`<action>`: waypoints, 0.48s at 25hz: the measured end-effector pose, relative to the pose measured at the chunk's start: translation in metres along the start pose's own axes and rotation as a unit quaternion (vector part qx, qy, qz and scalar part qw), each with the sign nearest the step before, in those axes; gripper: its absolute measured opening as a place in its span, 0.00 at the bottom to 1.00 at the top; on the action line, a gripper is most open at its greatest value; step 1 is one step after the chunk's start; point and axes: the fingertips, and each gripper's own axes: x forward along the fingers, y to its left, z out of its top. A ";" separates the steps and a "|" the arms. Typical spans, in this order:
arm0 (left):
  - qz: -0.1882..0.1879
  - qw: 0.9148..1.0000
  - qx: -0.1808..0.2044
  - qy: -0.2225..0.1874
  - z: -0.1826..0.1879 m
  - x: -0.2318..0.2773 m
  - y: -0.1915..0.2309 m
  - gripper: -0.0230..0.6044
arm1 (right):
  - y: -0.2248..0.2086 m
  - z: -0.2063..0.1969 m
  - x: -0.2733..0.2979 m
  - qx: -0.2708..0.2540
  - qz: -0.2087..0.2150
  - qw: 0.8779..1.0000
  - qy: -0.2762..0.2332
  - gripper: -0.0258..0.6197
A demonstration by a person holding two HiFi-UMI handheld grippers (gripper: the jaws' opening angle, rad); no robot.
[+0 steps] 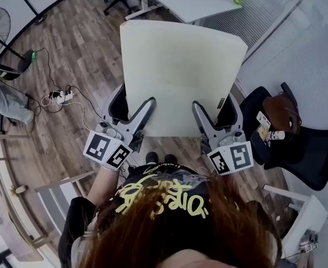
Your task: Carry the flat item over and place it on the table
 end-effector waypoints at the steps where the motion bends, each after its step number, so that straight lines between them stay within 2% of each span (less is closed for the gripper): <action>1: 0.000 1.000 -0.002 0.003 -0.001 -0.003 0.002 0.60 | 0.003 -0.003 0.000 0.004 -0.001 1.000 0.003 0.62; 12: -0.015 1.000 0.002 0.020 -0.005 -0.036 0.035 0.60 | 0.043 -0.033 0.007 0.021 -0.020 0.999 0.017 0.62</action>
